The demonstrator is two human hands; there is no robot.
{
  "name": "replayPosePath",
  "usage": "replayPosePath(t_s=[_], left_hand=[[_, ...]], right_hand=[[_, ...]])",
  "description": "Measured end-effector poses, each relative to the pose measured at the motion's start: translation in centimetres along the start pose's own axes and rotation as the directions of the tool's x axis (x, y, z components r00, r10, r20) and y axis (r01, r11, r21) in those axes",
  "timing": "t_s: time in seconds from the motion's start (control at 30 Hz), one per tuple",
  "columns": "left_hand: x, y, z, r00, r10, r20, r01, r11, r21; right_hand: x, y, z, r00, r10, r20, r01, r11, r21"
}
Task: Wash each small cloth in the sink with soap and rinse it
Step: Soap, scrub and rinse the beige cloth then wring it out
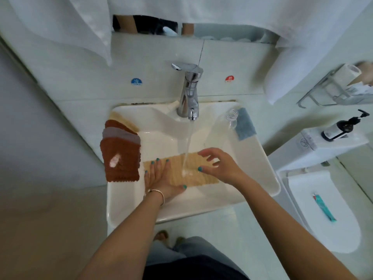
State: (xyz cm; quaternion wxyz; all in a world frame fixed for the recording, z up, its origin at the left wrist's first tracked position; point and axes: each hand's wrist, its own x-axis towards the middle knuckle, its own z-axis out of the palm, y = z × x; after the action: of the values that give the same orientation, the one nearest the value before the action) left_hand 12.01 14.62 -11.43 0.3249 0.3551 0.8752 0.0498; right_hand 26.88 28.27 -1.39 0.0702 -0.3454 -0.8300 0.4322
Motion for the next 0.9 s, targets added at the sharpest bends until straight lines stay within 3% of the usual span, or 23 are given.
replayPosePath(t_s=[0.07,0.17,0.3,0.4,0.5,0.67,0.9], left_hand=[[-0.1,0.5,-0.1,0.999,-0.047,0.018,0.048,0.999,-0.009],[-0.1,1.5,-0.2,0.994,-0.091,0.052,0.092,0.996,-0.021],[0.1,1.1,-0.4,0.990,-0.121,0.077,0.120,0.993,0.022],[-0.2,0.1,-0.6,0.981,-0.162,0.106,0.155,0.986,0.069],[-1.0,-0.6,-0.8,0.975,-0.176,0.132,0.156,0.976,0.151],[-0.6,-0.9,-0.7,0.987,-0.104,0.125,0.084,0.984,0.157],[2.2,1.9,-0.2,0.973,0.175,0.148,-0.194,0.972,0.129]], right_hand=[[0.8,3.1,0.8,0.989,0.081,0.121,-0.057,0.979,-0.194],[2.9,6.4,2.2,0.949,0.148,0.278,0.012,0.867,-0.499],[5.4,7.9,3.8,0.940,0.103,0.325,0.122,0.789,-0.602],[5.8,7.6,4.1,0.919,0.080,0.387,0.240,0.666,-0.706],[5.9,7.4,4.7,0.880,0.121,0.460,0.300,0.610,-0.733],[5.0,7.8,4.5,0.879,0.229,0.417,0.193,0.630,-0.752],[2.7,10.3,0.6,0.869,0.412,0.276,-0.012,0.574,-0.819]])
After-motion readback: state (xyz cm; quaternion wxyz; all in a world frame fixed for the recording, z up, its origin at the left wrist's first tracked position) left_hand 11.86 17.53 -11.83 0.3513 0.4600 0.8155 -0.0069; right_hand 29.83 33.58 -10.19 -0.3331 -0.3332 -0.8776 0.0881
